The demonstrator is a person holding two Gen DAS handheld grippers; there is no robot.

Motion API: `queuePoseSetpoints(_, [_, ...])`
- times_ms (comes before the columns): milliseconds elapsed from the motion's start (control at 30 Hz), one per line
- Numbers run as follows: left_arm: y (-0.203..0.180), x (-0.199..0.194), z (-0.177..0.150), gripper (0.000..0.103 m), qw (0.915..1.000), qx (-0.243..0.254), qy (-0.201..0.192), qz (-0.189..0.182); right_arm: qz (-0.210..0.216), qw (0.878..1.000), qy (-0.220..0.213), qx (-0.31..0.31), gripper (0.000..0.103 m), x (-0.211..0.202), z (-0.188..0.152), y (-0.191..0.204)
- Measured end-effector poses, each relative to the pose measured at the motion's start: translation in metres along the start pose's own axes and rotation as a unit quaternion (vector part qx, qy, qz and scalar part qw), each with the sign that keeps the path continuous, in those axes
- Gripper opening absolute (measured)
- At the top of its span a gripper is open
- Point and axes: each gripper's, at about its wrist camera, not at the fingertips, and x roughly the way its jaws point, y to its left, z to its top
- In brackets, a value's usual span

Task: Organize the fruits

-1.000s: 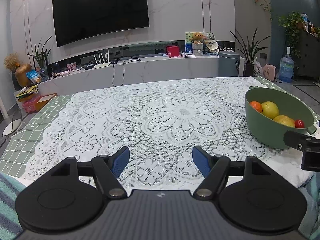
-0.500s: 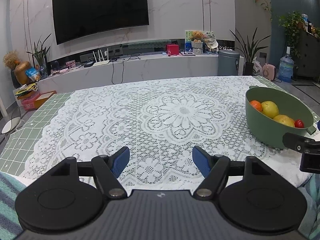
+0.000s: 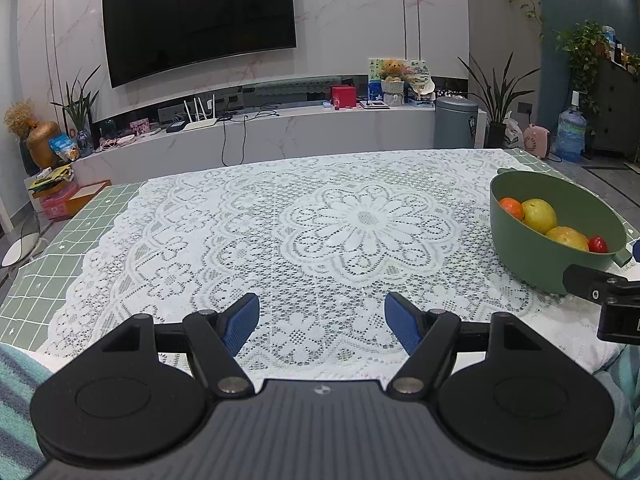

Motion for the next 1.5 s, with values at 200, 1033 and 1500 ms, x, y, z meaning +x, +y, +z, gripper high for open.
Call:
queuePoseSetpoints(200, [0.0007, -0.0021, 0.0007, 0.084, 1.0, -0.002, -0.004, -0.003, -0.001, 1.0, 0.0, 0.002, 0.099, 0.0003, -0.0007, 0.0])
queuePoseSetpoints(1033, [-0.0074, -0.008, 0.0017, 0.084, 0.9993, 0.01, -0.019, -0.032, -0.003, 1.0, 0.005, 0.008, 0.099, 0.0007, -0.0022, -0.0012])
queuePoseSetpoints(1500, [-0.0049, -0.0074, 0.0022, 0.084, 0.9992, -0.001, -0.009, -0.039, -0.003, 1.0, 0.006, 0.008, 0.099, 0.0016, -0.0028, -0.0012])
